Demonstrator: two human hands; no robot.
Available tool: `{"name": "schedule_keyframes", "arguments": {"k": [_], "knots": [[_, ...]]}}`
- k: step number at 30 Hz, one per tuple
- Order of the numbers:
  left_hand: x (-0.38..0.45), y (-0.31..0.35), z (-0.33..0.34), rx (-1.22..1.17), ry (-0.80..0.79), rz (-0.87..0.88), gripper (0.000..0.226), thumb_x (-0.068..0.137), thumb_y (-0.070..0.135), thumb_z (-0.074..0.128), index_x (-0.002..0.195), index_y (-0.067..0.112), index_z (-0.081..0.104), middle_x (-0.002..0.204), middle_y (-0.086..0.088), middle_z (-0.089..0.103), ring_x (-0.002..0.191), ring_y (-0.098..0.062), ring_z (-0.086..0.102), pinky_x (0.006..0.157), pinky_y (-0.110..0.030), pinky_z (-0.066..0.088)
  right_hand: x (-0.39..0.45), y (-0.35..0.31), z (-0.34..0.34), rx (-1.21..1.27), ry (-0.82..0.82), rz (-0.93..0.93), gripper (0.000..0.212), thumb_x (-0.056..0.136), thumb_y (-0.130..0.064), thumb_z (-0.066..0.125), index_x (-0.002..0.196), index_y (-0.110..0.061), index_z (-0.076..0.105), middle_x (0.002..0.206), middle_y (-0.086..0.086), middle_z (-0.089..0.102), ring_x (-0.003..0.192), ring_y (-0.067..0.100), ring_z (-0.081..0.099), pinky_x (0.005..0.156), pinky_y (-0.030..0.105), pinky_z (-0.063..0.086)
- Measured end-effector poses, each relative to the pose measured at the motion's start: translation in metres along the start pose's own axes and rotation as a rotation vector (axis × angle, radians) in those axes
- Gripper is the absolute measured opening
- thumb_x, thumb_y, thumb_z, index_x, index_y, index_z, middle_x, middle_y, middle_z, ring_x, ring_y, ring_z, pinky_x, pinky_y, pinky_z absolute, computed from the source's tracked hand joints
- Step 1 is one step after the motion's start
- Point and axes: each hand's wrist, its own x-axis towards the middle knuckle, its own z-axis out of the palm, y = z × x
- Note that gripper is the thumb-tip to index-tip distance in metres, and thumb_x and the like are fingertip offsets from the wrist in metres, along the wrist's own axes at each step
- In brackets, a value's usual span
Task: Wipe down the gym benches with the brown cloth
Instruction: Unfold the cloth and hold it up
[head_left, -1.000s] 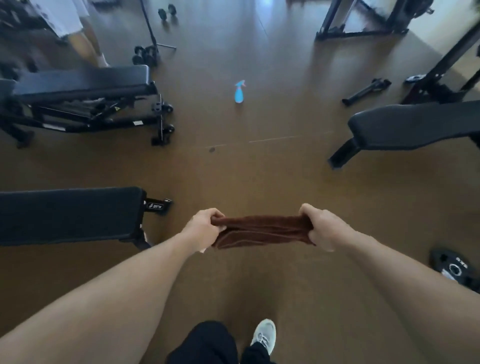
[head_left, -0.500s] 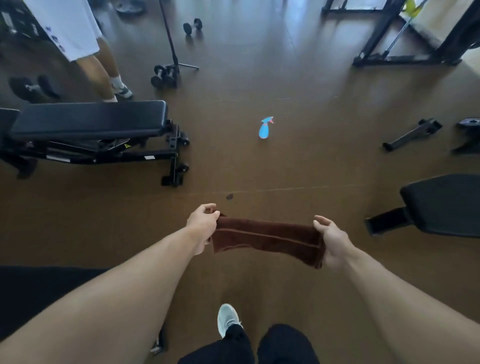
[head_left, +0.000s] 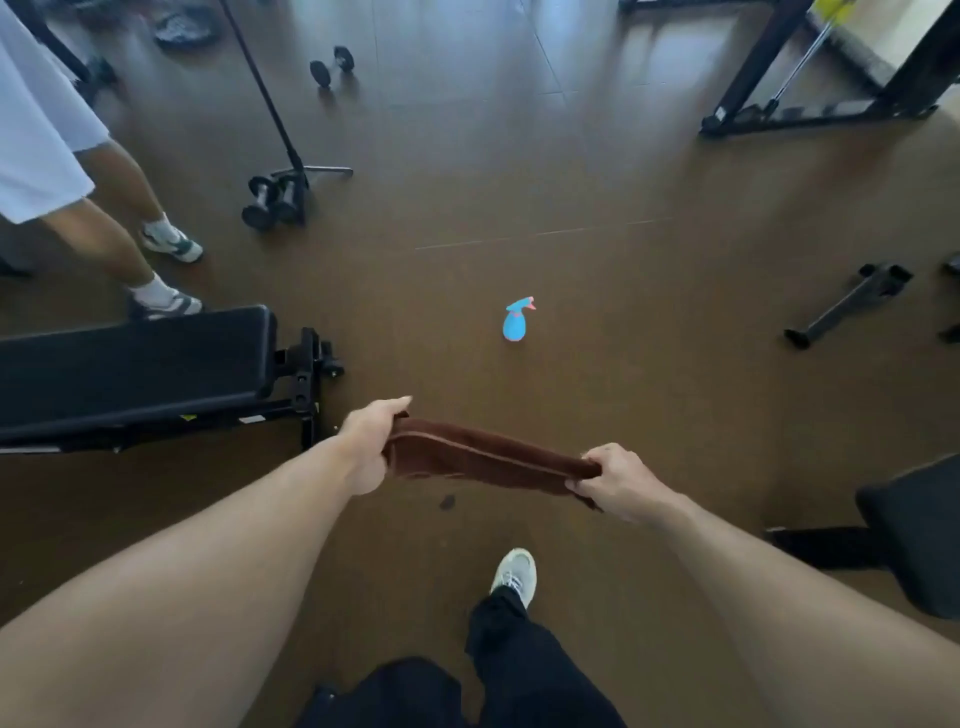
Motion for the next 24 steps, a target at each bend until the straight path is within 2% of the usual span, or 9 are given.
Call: {"name": "schedule_keyframes", "arguments": {"k": [2,5,7,9,11,14,19,22,24], "knots": [[0.023,0.038,0.005,0.176,-0.141,-0.008,0.042,0.086,0.007,0.080,0.122,0.009,0.060,0.119,-0.013,0.070,0.107,-0.028,0.070,0.090,-0.035,0.056,0.032,-0.011,-0.023,0.066,-0.010,0.019,0.016,0.094,-0.030,0.074,0.107,-0.022,0.079,0.116,-0.009,0.070,0.097,0.021,0.070,0.067,0.023,0.053],[0.057,0.091,0.013,0.554,-0.230,0.098,0.074,0.072,-0.007,0.086,0.136,0.018,0.057,0.131,-0.001,0.059,0.126,-0.022,0.057,0.106,-0.039,0.051,0.074,-0.033,-0.056,0.301,-0.059,0.087,0.009,0.096,-0.023,0.074,0.099,-0.020,0.082,0.097,0.000,0.082,0.096,0.025,0.076,0.080,0.030,0.051],[0.085,0.131,0.018,0.812,-0.238,0.177,0.056,0.079,0.005,0.084,0.128,0.023,0.066,0.124,-0.002,0.064,0.120,-0.021,0.060,0.102,-0.035,0.052,0.102,-0.054,-0.071,0.454,-0.060,0.130,0.014,0.097,-0.020,0.072,0.105,-0.016,0.082,0.098,0.004,0.083,0.098,0.026,0.077,0.092,0.036,0.053],[0.118,0.169,0.023,1.025,-0.191,0.272,0.026,0.088,0.026,0.079,0.112,0.017,0.072,0.105,-0.003,0.069,0.101,-0.023,0.064,0.085,-0.029,0.051,0.131,-0.075,-0.083,0.568,-0.036,0.163,0.015,0.098,-0.020,0.071,0.107,-0.015,0.082,0.099,0.006,0.082,0.093,0.026,0.077,0.090,0.039,0.056],[0.153,0.204,0.031,1.060,-0.140,0.325,0.028,0.091,0.039,0.073,0.101,0.013,0.071,0.091,-0.003,0.067,0.094,-0.027,0.064,0.077,-0.031,0.045,0.157,-0.098,-0.090,0.668,-0.003,0.194,0.018,0.098,-0.025,0.072,0.110,-0.015,0.081,0.099,0.005,0.082,0.086,0.022,0.075,0.075,0.032,0.054],[0.199,0.256,0.050,0.951,-0.118,0.331,0.031,0.086,0.043,0.078,0.099,0.015,0.074,0.093,-0.003,0.073,0.095,-0.024,0.068,0.078,-0.030,0.048,0.197,-0.124,-0.091,0.851,0.110,0.253,0.017,0.098,-0.027,0.073,0.108,-0.015,0.079,0.095,0.003,0.082,0.082,0.020,0.073,0.067,0.028,0.050],[0.265,0.322,0.097,0.718,-0.151,0.335,0.034,0.086,0.033,0.081,0.114,0.017,0.071,0.108,-0.002,0.075,0.092,-0.015,0.069,0.068,-0.022,0.048,0.262,-0.142,-0.085,1.085,0.212,0.381,0.017,0.097,-0.028,0.075,0.109,-0.017,0.077,0.101,0.003,0.082,0.089,0.020,0.075,0.070,0.029,0.053],[0.310,0.348,0.135,0.806,-0.136,0.327,0.039,0.091,0.030,0.076,0.122,0.013,0.061,0.117,-0.004,0.068,0.100,-0.020,0.064,0.078,-0.030,0.047,0.304,-0.140,-0.082,1.183,0.208,0.446,0.017,0.097,-0.024,0.075,0.112,-0.016,0.076,0.101,0.003,0.082,0.089,0.020,0.076,0.071,0.030,0.054],[0.343,0.364,0.165,0.891,-0.168,0.303,0.039,0.093,0.026,0.074,0.125,0.015,0.057,0.118,-0.004,0.065,0.101,-0.020,0.062,0.076,-0.029,0.046,0.337,-0.135,-0.080,1.223,0.218,0.487,0.013,0.098,-0.017,0.073,0.110,-0.015,0.075,0.096,0.002,0.082,0.083,0.018,0.076,0.069,0.029,0.054]]}}
